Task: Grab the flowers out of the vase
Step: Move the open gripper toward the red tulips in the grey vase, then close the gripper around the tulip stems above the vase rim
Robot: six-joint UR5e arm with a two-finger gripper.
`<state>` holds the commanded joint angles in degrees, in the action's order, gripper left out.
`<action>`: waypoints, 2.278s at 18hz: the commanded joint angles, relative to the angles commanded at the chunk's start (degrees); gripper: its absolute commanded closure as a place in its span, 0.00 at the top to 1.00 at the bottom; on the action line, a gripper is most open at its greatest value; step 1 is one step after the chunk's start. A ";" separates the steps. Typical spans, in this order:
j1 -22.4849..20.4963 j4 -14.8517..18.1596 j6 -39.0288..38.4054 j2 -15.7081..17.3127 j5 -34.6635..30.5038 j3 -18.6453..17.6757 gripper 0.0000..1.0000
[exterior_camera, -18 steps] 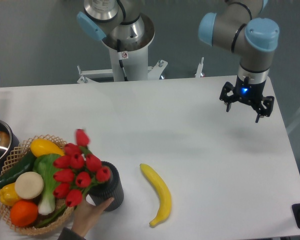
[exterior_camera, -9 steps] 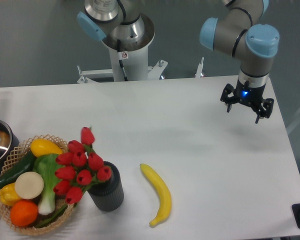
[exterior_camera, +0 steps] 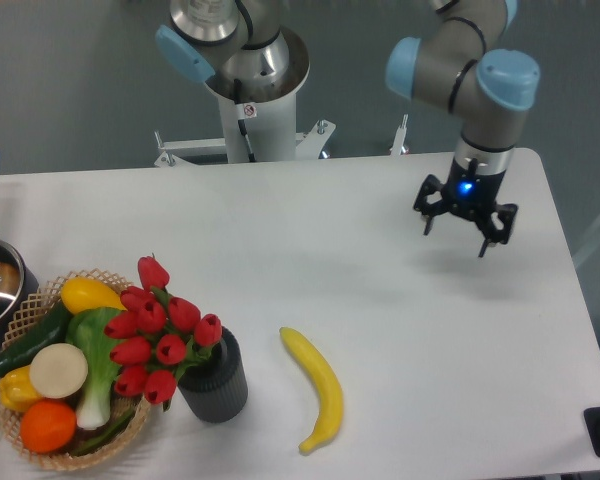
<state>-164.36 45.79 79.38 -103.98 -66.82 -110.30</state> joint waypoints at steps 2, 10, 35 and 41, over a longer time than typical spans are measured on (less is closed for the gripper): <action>0.00 -0.26 0.25 0.35 2.21 -0.88 1.00; 3.77 -0.18 -0.80 4.39 31.19 -4.04 1.00; 23.47 -1.76 -3.96 -8.26 38.51 8.70 1.00; 23.73 -1.76 -4.49 -8.44 38.96 8.96 0.05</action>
<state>-140.62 44.03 74.88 -112.41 -27.86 -101.34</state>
